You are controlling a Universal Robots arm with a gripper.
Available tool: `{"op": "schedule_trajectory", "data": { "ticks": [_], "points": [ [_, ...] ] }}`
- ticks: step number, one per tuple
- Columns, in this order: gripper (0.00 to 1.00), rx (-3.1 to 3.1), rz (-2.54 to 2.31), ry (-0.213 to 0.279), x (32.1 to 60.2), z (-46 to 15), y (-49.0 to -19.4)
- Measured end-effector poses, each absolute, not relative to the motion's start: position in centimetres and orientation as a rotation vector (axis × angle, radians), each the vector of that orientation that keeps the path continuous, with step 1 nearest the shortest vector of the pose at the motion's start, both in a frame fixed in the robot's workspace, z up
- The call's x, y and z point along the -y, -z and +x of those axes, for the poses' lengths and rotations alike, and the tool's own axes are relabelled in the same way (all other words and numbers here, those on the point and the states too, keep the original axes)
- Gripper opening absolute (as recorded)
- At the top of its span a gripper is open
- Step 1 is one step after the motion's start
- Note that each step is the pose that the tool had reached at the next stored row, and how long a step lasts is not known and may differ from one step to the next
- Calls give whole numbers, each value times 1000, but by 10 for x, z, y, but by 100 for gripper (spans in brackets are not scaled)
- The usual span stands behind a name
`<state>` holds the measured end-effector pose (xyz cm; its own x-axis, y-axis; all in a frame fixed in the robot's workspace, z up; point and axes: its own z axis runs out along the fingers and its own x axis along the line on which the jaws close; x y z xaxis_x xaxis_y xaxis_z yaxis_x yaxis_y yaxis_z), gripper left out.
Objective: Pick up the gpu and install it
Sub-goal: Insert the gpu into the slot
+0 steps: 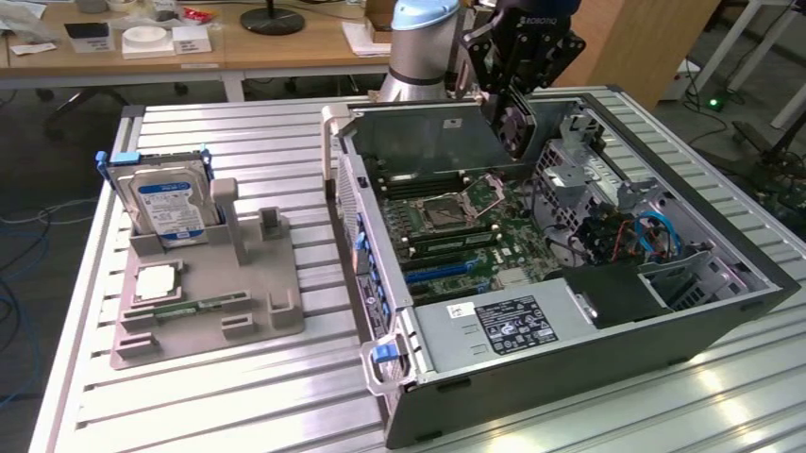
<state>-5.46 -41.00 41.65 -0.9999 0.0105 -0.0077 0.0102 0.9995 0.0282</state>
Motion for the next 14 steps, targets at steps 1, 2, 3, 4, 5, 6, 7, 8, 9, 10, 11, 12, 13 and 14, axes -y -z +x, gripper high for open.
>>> {"op": "schedule_trajectory", "data": {
  "ticks": [1,2,3,4,5,6,7,8,9,10,11,12,13,14],
  "points": [
    [27,-3133,16,-44,410,-55,-416],
    [27,-3133,16,-44,410,-55,-416],
    [27,-3133,16,-44,410,-55,-416],
    [27,-3133,16,-44,410,-55,-416],
    [27,-3133,15,-44,410,-55,-416],
    [27,-3133,12,-44,410,-55,-416],
    [27,-3133,7,-44,410,-55,-416],
    [27,-3133,1,-44,410,-55,-416],
    [27,-3133,-6,-45,411,-55,-416],
    [27,-3134,-12,-44,411,-55,-416],
    [27,-3134,-19,-44,411,-55,-416],
    [27,-3134,-25,-44,411,-55,-416],
    [27,-3134,-29,-45,411,-55,-416],
    [27,-3134,-33,-45,411,-55,-416]
  ]
}}
